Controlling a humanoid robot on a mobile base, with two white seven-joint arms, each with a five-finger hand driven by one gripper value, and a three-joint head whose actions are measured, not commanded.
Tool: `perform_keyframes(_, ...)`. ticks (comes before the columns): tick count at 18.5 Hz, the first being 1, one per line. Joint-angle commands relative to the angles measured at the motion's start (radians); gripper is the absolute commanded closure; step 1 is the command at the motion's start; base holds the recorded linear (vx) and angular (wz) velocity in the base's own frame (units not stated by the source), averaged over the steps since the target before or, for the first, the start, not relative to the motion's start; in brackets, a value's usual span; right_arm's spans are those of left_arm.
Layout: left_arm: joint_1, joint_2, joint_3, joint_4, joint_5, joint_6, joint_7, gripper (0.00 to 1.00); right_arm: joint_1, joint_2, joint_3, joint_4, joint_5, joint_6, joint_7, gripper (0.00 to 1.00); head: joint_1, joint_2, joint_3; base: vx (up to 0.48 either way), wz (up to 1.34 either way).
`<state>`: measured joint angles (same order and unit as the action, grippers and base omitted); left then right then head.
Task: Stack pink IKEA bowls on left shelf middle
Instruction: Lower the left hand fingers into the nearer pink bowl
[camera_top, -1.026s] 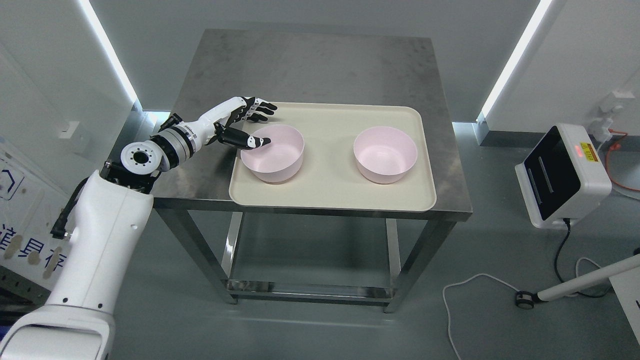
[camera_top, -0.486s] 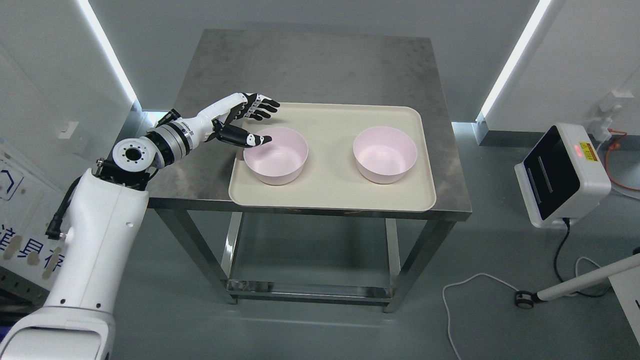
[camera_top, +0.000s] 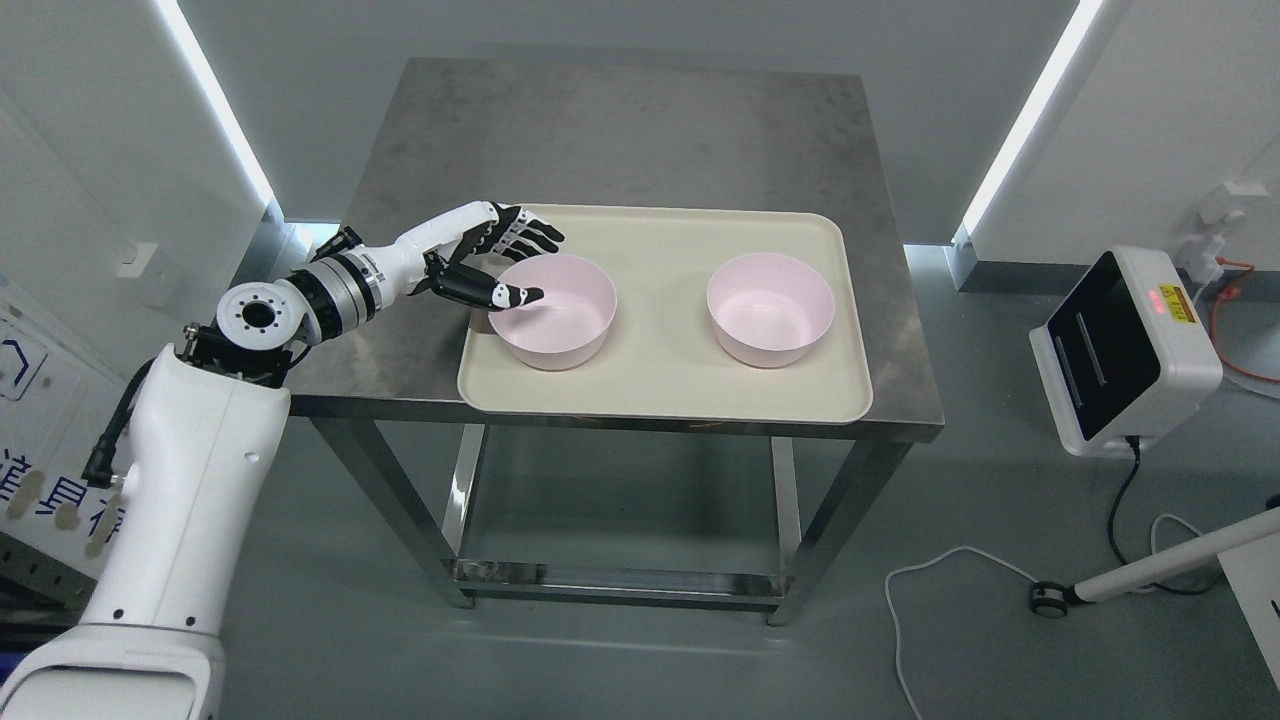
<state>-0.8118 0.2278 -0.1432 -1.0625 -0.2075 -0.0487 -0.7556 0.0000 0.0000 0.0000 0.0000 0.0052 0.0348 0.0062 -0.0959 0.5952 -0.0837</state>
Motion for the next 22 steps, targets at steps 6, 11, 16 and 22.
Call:
perform_keyframes(6,0.013,0.005,-0.033,-0.022,-0.024,-0.05,0.004,0.66,0.029,-0.017,-0.011,-0.034,-0.005,0.001,0.0,0.0,0.0,0.0,0.0,0.0,0.0)
perform_keyframes(11,0.016,0.002,-0.038,-0.02,-0.07,-0.051,0.007,0.76,0.029,-0.017,-0.011,-0.034,-0.005,-0.001,0.0,0.0,0.0,0.0,0.0,0.0,0.0)
perform_keyframes(16,0.016,-0.001,-0.049,-0.016,-0.105,-0.088,0.009,0.89,0.029,-0.017,-0.011,-0.034,-0.005,0.001,0.0,0.0,0.0,0.0,0.0,0.0,0.0)
perform_keyframes(22,0.019,-0.007,-0.033,-0.017,-0.101,-0.096,0.009,1.0,0.029,-0.017,-0.012,-0.034,-0.005,0.001,0.0,0.0,0.0,0.0,0.0,0.0,0.0)
